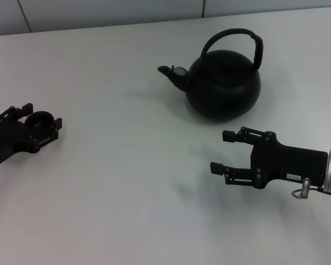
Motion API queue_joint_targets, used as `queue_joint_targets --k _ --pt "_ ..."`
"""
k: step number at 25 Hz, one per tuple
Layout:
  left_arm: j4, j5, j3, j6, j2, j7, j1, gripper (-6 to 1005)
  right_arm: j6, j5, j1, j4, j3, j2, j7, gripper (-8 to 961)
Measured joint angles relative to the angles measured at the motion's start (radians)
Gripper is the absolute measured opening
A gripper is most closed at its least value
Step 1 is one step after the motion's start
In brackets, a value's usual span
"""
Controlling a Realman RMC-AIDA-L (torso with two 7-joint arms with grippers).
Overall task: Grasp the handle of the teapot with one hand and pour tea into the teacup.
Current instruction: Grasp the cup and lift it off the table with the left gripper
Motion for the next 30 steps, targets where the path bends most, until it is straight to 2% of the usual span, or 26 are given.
queue_joint_targets --k 30 --pt "0.006 0.033 0.000 -0.028 -0.003 0.001 -0.007 770 0.000 -0.008 -0.001 0.002 -0.002 0.000 0.000 832"
